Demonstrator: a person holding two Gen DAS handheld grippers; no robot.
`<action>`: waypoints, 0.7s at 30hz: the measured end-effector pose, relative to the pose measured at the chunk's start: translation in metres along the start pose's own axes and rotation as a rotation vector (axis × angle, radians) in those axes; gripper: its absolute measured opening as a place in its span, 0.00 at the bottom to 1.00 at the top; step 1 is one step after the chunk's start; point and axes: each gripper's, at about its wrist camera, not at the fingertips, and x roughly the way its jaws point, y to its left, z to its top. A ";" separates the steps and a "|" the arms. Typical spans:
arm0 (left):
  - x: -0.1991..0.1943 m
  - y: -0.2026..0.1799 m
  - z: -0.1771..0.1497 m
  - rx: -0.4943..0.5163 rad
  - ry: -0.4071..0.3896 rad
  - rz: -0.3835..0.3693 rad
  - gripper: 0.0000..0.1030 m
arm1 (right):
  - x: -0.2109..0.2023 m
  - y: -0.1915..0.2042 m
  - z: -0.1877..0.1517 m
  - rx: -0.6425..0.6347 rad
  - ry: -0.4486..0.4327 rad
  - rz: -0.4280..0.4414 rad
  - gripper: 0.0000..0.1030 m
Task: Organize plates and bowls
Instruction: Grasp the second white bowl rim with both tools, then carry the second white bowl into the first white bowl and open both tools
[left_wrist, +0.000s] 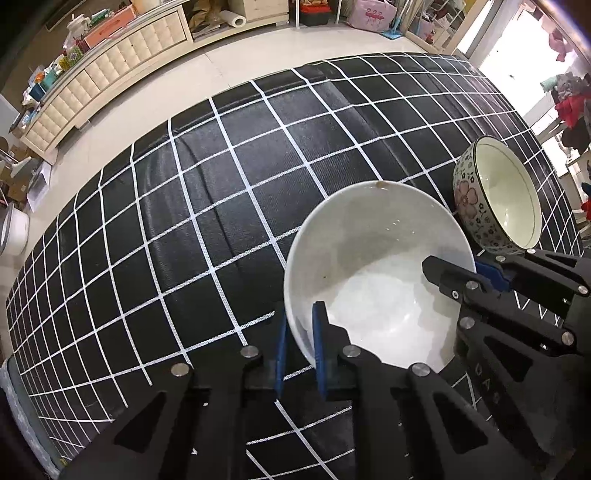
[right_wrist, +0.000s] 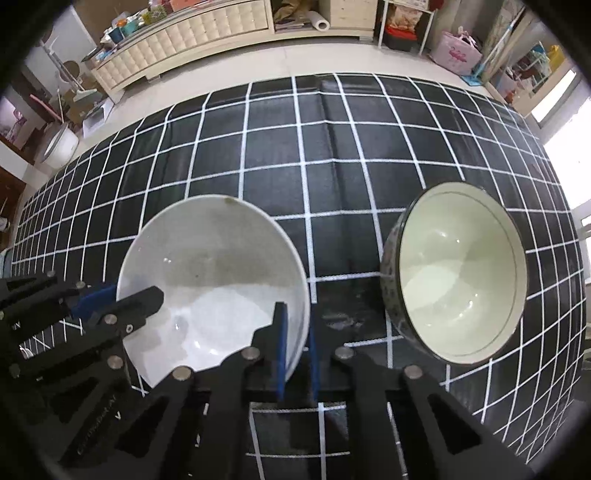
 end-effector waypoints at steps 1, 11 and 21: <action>0.000 0.001 0.000 -0.003 0.000 -0.006 0.11 | -0.001 -0.001 -0.001 0.004 -0.002 0.003 0.11; -0.016 0.005 -0.022 0.008 -0.006 0.016 0.10 | -0.022 0.001 -0.017 0.033 -0.003 0.034 0.10; -0.072 0.013 -0.068 -0.009 -0.050 0.036 0.10 | -0.074 0.024 -0.054 0.004 -0.048 0.061 0.10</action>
